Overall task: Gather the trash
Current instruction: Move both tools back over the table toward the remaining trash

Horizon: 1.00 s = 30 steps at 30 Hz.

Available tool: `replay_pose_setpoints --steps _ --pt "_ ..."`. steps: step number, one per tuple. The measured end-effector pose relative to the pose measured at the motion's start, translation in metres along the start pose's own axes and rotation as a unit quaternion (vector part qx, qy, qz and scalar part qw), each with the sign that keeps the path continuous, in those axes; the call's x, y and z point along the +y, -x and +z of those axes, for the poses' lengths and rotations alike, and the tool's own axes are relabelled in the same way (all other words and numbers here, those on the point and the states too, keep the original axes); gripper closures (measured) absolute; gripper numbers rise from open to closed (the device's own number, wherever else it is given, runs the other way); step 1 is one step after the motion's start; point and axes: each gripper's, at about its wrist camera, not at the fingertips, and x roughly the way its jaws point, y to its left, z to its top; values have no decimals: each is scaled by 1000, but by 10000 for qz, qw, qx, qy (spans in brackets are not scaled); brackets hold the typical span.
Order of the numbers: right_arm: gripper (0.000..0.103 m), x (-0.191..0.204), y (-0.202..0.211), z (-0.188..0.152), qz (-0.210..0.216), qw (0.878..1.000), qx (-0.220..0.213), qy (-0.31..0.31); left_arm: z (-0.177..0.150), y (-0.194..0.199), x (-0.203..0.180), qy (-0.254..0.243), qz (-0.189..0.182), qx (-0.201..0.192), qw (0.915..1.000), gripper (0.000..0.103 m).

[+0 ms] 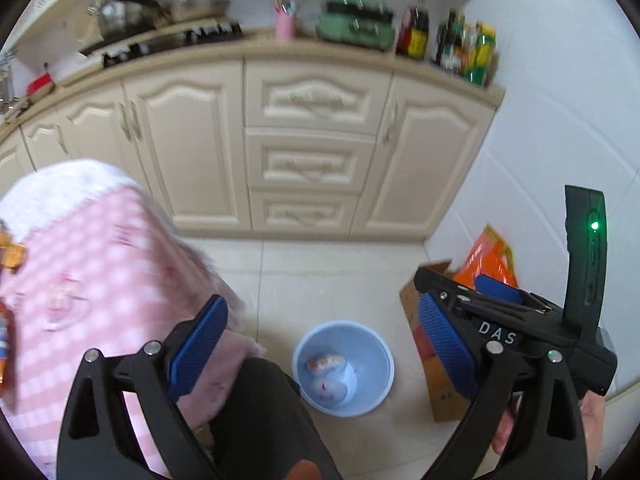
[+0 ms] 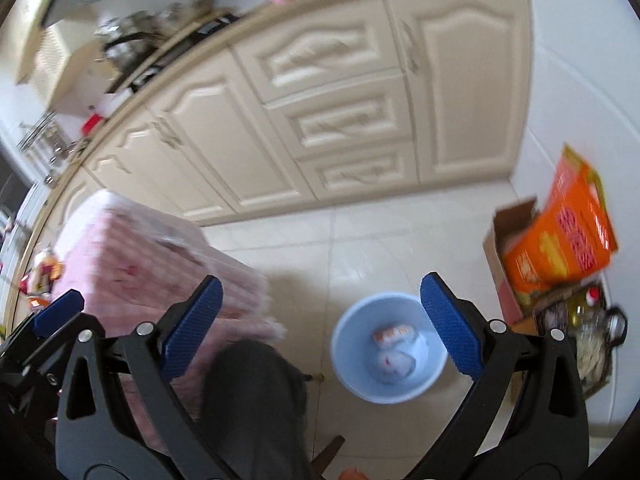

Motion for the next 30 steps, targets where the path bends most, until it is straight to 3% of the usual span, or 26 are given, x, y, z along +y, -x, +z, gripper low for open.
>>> replay_pose_setpoints --steps 5,11,18,23,30 --pt "6 67 47 8 391 9966 -522 494 5 65 31 160 249 -636 9975 9" --pt "6 143 96 10 949 9840 -1088 1041 4 143 75 397 734 -1361 9872 9" --pt "6 226 137 -4 1443 9651 -1506 1586 -2 229 128 748 1636 -2090 9612 9" --pt "6 268 160 -16 2172 9444 -1756 1734 -12 276 161 988 2138 -2315 9439 9" --pt "6 319 175 -36 2510 9281 -1676 2179 -31 320 189 1147 2691 -2460 9241 9"
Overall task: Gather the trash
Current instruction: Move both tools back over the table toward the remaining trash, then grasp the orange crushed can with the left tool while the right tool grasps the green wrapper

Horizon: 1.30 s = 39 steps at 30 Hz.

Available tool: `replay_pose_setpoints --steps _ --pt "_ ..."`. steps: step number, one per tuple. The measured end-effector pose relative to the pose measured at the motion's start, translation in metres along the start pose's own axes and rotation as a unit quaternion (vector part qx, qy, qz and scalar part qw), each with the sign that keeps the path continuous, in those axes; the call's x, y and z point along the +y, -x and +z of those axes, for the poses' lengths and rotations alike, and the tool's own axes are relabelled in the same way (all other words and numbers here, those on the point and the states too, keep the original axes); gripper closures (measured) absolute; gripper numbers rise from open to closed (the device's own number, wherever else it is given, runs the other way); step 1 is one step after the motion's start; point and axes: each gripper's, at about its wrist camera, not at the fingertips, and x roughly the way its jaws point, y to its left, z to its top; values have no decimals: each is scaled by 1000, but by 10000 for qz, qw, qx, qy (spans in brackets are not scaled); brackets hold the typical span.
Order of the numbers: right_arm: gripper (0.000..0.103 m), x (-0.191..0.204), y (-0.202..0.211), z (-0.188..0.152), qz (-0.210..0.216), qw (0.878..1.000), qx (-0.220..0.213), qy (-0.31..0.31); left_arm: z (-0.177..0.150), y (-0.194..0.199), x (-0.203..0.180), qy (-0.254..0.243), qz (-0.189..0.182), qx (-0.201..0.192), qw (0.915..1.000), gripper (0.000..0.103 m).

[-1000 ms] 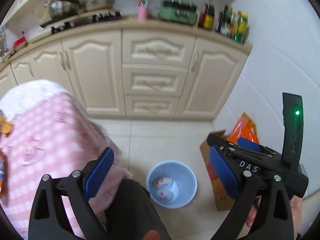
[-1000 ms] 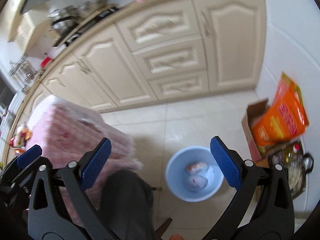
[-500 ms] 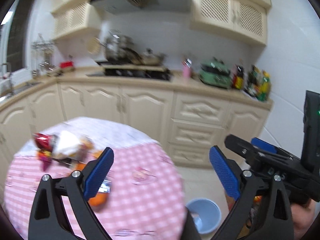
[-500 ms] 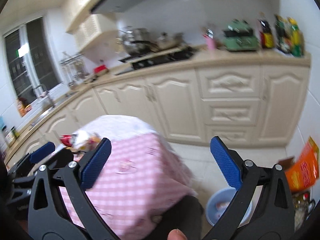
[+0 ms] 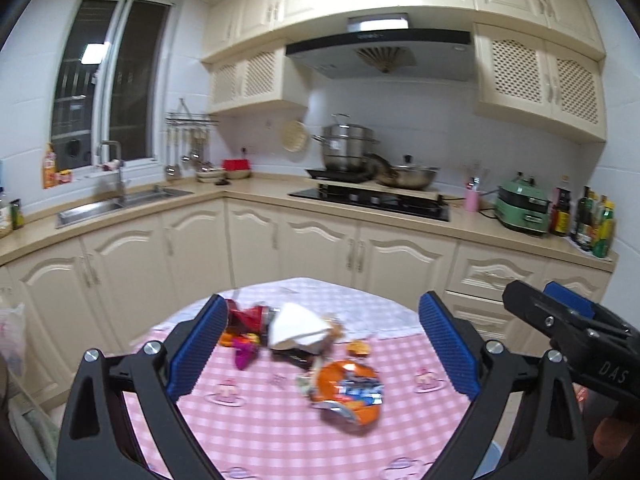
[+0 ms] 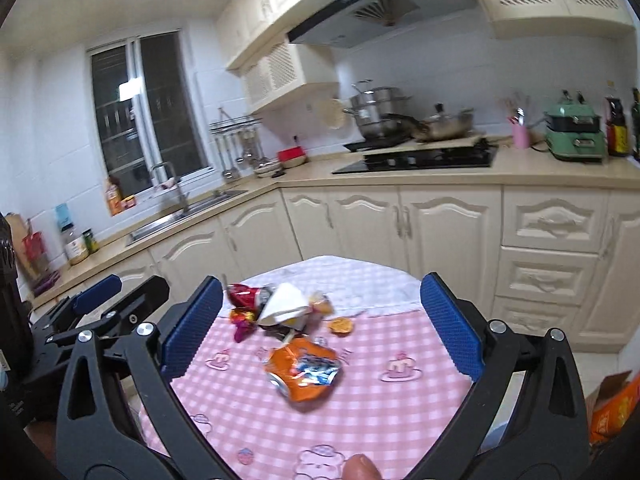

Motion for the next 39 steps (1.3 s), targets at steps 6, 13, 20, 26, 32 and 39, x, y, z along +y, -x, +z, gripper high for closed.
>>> replay_pose_setpoints --steps 6,13,20,26,32,39 --pt "6 12 -5 -3 40 9997 20 229 -14 -2 26 95 245 164 9995 7" --pt "6 -8 -29 -21 -223 9987 426 166 -57 -46 30 184 231 847 9960 7" --pt "6 -44 -56 -41 -384 9960 789 -141 -91 -105 -4 -315 -141 1421 9892 7" --pt "6 -68 -67 -52 -488 9934 977 -344 -118 -171 -10 -35 -119 2211 9752 7" --pt "6 -77 -73 -59 -511 9918 1112 -369 -136 -190 -9 473 -860 2613 9602 62" --pt "6 -73 -76 -63 -483 9910 1210 -315 -136 -169 -1 547 -1051 2385 9639 70"
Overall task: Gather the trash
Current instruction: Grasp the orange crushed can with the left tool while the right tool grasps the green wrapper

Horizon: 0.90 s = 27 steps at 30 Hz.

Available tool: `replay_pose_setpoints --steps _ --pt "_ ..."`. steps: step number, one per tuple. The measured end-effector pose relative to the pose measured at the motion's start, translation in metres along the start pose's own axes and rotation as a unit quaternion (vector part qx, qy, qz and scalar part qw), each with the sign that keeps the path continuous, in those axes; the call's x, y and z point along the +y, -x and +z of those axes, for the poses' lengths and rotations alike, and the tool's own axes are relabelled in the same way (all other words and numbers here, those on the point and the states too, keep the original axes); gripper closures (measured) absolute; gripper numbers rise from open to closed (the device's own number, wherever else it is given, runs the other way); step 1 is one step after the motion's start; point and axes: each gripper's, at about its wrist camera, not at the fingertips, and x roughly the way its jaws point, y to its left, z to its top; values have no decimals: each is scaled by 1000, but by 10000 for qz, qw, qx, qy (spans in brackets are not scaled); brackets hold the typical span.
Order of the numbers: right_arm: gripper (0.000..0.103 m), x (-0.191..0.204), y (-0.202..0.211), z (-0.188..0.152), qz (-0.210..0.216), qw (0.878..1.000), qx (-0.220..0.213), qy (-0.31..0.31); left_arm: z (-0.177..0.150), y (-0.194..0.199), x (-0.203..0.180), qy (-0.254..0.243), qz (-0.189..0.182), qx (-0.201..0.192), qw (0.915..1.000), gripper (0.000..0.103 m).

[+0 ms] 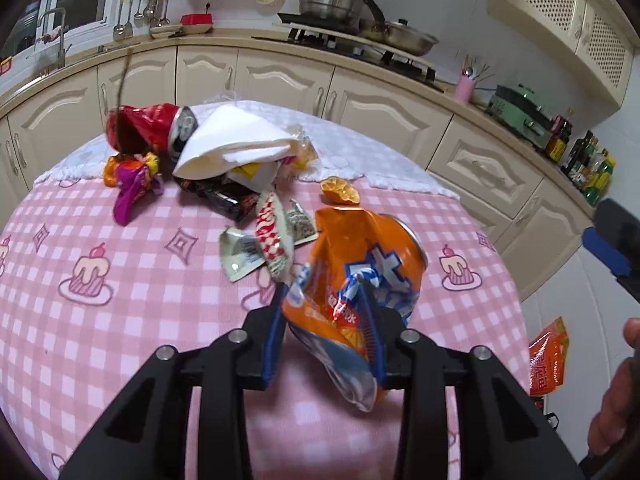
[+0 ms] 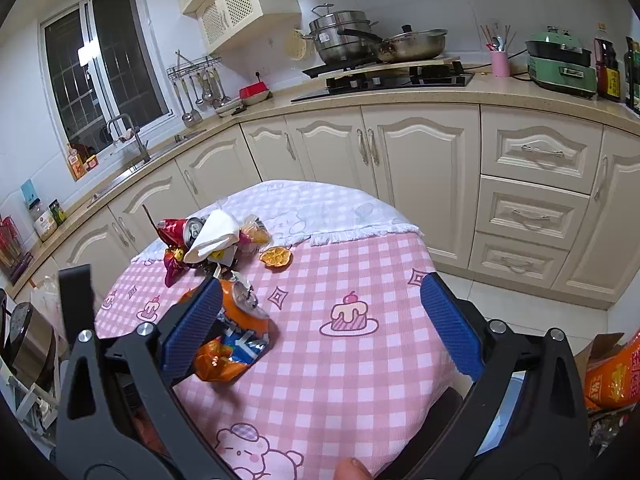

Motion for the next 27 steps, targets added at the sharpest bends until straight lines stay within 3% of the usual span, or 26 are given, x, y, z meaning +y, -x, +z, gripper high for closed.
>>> replay_pose_setpoints --steps 8,21,24,27 --pt "6 20 -37 -7 46 9983 517 253 -11 39 32 160 156 -329 9992 73" --pt "7 95 -121 -19 575 9862 1347 777 -20 86 100 662 628 -836 9923 74" --pt "18 114 -134 -21 776 9830 1455 808 -23 92 114 779 754 -926 9898 74" --pt "41 132 -153 -23 886 9784 1663 854 -26 95 124 884 776 -941 9886 74"
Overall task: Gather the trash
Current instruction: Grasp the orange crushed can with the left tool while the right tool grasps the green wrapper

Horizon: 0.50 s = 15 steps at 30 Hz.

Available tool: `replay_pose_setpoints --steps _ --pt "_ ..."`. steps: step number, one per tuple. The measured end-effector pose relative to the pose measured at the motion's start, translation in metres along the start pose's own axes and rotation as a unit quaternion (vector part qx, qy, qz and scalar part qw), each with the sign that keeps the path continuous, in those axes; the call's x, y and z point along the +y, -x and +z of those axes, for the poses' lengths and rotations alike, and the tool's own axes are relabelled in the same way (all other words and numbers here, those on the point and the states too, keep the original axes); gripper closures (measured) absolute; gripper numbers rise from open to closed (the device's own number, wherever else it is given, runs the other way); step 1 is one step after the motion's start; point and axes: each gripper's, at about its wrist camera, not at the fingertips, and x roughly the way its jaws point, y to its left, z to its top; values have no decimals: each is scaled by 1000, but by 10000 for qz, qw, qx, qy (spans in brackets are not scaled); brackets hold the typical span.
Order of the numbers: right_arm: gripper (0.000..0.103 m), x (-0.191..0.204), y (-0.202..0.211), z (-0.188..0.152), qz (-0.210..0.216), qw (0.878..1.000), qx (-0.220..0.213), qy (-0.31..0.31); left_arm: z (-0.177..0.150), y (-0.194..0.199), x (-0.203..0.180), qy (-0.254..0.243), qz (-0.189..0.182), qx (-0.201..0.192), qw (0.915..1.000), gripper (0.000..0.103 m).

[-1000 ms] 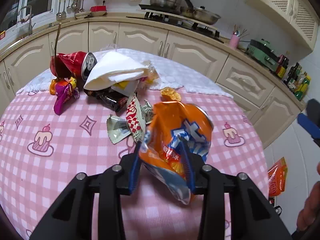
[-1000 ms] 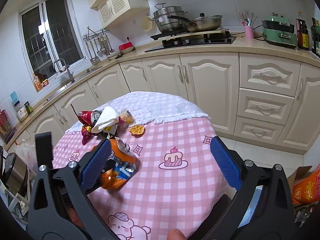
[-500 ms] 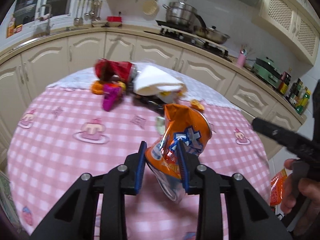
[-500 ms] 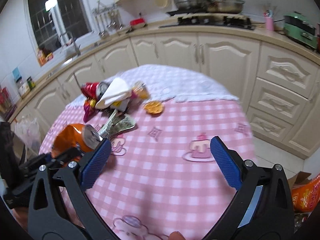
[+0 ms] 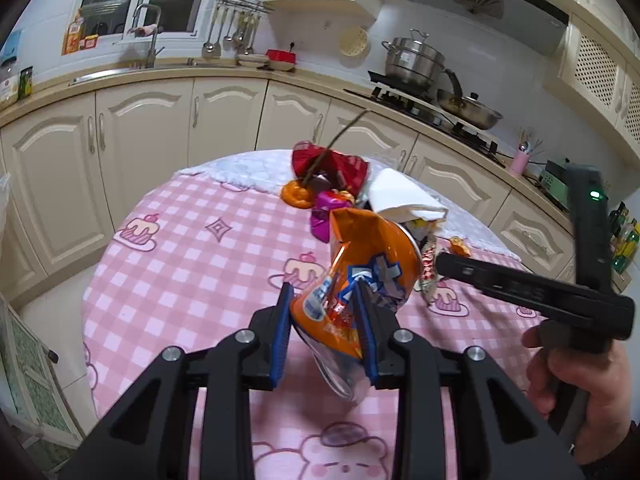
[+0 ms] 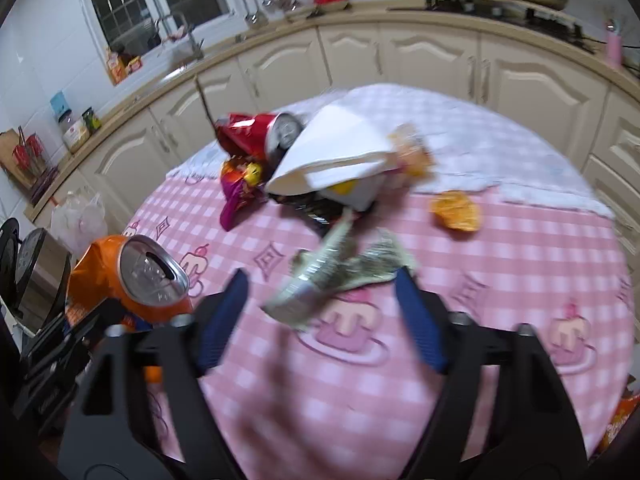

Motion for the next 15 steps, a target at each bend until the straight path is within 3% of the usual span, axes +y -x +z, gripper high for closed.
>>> replay_pose_setpoints --steps 2,4,6,15 --pt "68 5 -16 1 -56 9998 180 3 1 1 4 53 -2 -8 10000 74" --pt "72 5 -14 -2 7 9999 129 -47 2 4 8 82 -27 -29 10000 74" --pt "87 6 -5 -6 64 10000 23 -41 3 7 9 67 -30 -72 9999 74" --pt "90 -7 33 -16 254 9989 -323 -217 6 22 -2 49 -99 -257 9996 74"
